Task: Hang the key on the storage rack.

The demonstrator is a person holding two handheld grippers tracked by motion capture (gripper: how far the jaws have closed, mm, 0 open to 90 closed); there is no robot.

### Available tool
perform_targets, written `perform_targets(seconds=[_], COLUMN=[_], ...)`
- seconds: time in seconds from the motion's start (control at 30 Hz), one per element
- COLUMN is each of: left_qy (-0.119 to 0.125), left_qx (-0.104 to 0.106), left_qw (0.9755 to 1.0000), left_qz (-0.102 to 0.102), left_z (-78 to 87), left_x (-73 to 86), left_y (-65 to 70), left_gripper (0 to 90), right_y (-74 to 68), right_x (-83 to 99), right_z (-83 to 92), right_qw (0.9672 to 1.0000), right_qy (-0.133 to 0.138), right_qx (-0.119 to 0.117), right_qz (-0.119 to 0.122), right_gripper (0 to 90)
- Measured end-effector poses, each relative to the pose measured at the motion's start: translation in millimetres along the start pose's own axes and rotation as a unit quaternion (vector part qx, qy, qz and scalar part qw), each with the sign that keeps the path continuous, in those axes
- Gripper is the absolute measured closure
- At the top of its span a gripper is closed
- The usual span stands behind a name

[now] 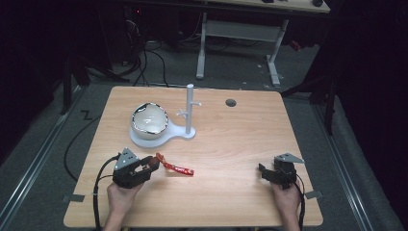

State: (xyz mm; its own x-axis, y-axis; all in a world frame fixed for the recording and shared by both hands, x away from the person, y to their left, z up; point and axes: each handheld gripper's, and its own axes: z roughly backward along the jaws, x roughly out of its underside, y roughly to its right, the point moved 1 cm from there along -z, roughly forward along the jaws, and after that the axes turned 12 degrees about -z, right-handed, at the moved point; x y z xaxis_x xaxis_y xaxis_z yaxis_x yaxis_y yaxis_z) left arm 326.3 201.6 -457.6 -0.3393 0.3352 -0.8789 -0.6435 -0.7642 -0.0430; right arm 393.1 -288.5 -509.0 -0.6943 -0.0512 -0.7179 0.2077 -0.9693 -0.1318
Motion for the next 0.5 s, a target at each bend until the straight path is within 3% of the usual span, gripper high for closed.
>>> perform_targets(seconds=[0.5], left_qy=[0.041], left_qx=[0.006], left_qw=[0.9991], left_qz=[0.005], left_z=[11.6], left_x=[-19.0], left_y=[-1.7], left_gripper=[60.6], right_y=[0.0], right_x=[0.0], right_z=[0.2], right_qw=[1.0], right_qy=[-0.001], right_qx=[0.0], right_qz=[0.0], right_gripper=[30.9])
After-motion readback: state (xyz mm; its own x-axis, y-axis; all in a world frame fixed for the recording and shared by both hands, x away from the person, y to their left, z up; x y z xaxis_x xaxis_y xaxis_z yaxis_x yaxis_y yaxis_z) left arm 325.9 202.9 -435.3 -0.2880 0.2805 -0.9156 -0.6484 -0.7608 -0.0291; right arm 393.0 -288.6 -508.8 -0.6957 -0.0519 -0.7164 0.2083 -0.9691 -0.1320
